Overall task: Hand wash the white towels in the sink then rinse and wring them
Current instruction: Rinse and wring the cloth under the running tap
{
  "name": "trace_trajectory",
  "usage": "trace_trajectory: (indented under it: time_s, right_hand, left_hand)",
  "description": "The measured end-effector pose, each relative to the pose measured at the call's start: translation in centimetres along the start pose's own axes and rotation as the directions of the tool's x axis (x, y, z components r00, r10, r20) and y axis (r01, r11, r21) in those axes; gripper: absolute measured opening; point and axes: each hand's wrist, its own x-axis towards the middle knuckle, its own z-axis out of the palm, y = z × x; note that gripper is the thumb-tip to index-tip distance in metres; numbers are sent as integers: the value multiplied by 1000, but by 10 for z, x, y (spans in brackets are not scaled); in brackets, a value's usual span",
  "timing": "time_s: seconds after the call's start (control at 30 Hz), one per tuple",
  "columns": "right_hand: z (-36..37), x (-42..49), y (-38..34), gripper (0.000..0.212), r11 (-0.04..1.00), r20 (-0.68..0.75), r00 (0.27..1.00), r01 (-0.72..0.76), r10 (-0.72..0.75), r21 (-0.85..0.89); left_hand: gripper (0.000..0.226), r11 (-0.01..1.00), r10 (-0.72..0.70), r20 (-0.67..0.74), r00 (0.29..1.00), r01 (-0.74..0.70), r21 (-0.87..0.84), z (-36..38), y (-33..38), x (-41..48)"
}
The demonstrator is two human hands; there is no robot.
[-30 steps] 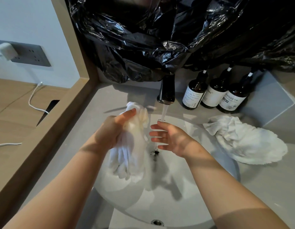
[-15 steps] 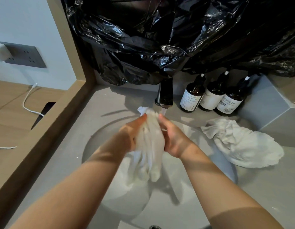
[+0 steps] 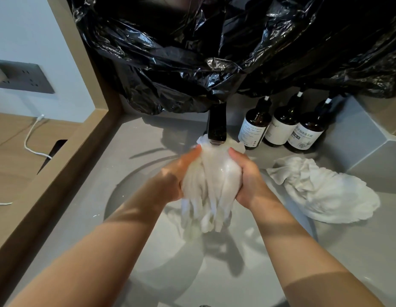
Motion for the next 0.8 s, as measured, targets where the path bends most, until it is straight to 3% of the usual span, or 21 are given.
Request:
trace_trajectory:
  time_s: [0.07,0.17,0.3,0.4,0.5,0.53,0.57,0.63,0.67,0.7,0.73,0.8]
  right_hand:
    - [-3,0,0,33,998,6,998,-63,63,-19]
    - [-10,1,9,53,991,-56,998,-42,35,-129]
    - [-17,-3,7,8,985,-23,999,-45,42,-164]
    - [-19,-3,4,26,969,19,996,-82,89,-234]
    - [-29,4,12,71,903,-10,985,-163,173,-398]
    - [-29,3,13,85,872,-42,976,-209,212,-443]
    - [-30,4,15,82,846,-61,974,-221,219,-486]
    - [-24,5,18,48,835,-70,987,-160,145,-526]
    - [-20,4,18,45,847,-112,986,-163,123,-507]
    - [-20,7,22,57,885,-123,987,-149,105,-441]
    - [-22,8,24,68,924,-106,990,-121,87,-363]
    - [-21,3,22,66,961,-39,995,-94,87,-262]
  left_hand:
    - [41,999,-7,17,1000,6,36,1,-5,-2]
    - [36,1000,-22,66,998,22,7,4,-11,-1]
    - [69,1000,1,60,998,1,-25,8,-15,4]
    - [88,997,72,-131,989,-66,49,4,-18,17]
    - [105,993,98,-285,954,-76,87,-12,-21,33]
    - [98,988,134,-295,946,-104,118,-13,-18,30]
    - [79,973,198,-277,940,-156,168,-10,-14,23]
    - [40,908,333,-151,931,-273,319,-3,-5,11]
    - [35,873,377,-86,922,-322,365,-3,-3,9]
    - [35,855,397,-44,917,-352,382,-2,0,8]
    - [35,850,394,-41,918,-347,397,-3,3,9]
    - [28,881,334,-122,935,-263,393,-4,9,13]
